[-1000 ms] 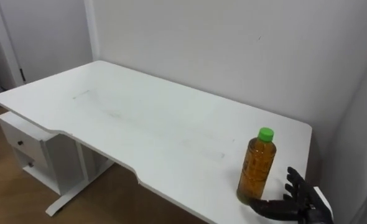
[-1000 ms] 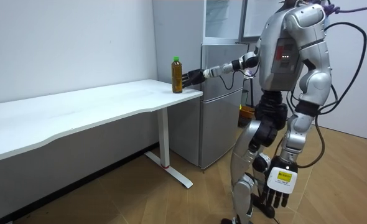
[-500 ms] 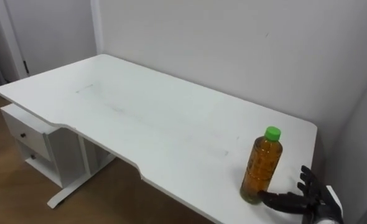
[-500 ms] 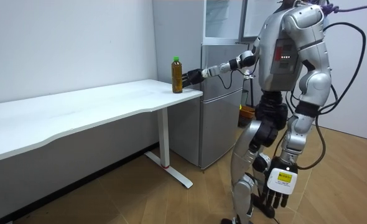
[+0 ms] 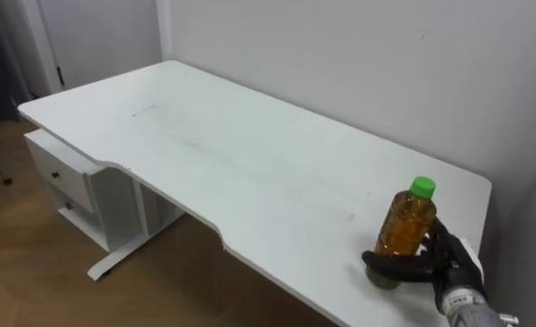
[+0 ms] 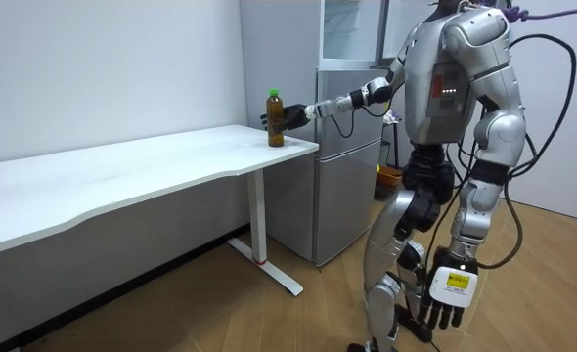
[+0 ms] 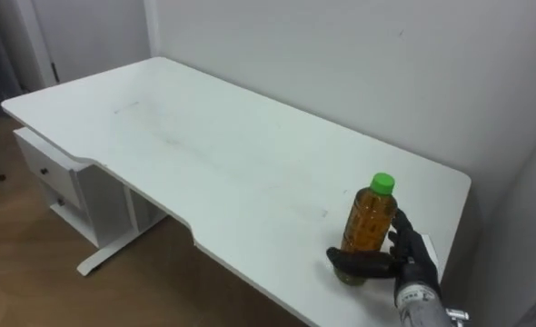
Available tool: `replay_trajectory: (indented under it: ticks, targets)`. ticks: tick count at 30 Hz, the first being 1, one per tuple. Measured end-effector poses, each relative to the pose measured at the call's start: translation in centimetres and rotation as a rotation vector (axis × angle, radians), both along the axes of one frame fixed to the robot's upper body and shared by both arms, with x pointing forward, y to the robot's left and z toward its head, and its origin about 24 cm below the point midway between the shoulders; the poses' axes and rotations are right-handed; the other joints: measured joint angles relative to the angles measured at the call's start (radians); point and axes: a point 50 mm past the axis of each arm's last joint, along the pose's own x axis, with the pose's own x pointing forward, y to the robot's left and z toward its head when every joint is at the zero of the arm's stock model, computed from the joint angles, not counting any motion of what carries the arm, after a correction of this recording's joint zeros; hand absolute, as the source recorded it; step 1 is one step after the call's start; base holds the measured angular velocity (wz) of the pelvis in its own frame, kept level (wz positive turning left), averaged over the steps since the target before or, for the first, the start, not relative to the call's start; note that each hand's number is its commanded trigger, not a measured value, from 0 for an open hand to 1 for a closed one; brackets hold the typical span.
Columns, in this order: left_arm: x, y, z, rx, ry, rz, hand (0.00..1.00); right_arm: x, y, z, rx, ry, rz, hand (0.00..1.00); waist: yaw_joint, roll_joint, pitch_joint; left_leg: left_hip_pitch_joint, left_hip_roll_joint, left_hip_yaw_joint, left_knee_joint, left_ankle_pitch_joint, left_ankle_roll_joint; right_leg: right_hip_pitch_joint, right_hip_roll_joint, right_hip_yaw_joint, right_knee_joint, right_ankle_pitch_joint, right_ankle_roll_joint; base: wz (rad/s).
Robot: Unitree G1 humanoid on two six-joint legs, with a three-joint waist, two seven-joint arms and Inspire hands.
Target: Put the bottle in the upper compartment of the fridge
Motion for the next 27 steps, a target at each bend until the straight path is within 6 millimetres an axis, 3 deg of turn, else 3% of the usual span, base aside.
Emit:
replay_trajectory:
  ticks: [13,27]
  targets:
    - [0.3,0.1,0.1,0.003,-0.006,-0.025,0.0,0.6,1.0,2.2,0.005,-0.087,0.039,0.0,-0.005,0.002,0.0014,-0.003,-0.001,0.001,0.0,0.001,0.001,-0.001,0.0,0.007,0.002,0.0,0.0,0.0]
    - [0.2,0.1,0.1,0.003,-0.002,-0.02,0.0,0.4,1.9,1.2,0.033,-0.045,0.077,0.0,-0.004,-0.001,0.0032,-0.001,0.0,-0.001,0.008,0.001,0.001,0.006,0.002,0.001,0.002,0.0,0.0,0.0]
